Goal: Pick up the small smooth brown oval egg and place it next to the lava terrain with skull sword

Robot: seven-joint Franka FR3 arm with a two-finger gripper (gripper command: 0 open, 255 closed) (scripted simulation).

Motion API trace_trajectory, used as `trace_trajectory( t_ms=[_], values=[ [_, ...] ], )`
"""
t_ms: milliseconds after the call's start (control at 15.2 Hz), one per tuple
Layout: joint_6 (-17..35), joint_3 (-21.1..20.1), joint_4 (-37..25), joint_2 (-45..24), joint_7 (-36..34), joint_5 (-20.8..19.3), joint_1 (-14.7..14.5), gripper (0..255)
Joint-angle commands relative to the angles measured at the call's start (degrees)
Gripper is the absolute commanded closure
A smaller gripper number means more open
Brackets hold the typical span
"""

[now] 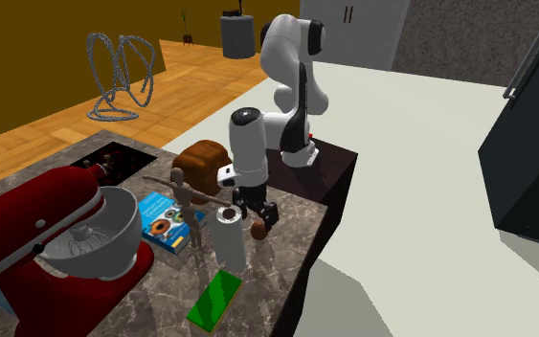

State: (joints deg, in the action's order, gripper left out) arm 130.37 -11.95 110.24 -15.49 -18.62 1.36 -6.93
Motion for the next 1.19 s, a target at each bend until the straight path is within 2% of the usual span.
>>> trace_trajectory(
  t_ms=[0,330,792,858,1122],
  values=[
    [1.16,0.03,-0.08,-1.22,-0.21,-0.26,-0.19,0],
    [3.99,0.17,0.56,-3.44,-0.54,-0.76,-0.51,0],
    [3.98,0.17,0.56,-3.43,-0.54,-0.76,-0.52,0],
    [3.98,0.17,0.56,-3.43,-0.54,-0.76,-0.52,255],
    [3.98,0.17,0.55,-3.43,-0.54,-0.76,-0.52,255]
  ],
)
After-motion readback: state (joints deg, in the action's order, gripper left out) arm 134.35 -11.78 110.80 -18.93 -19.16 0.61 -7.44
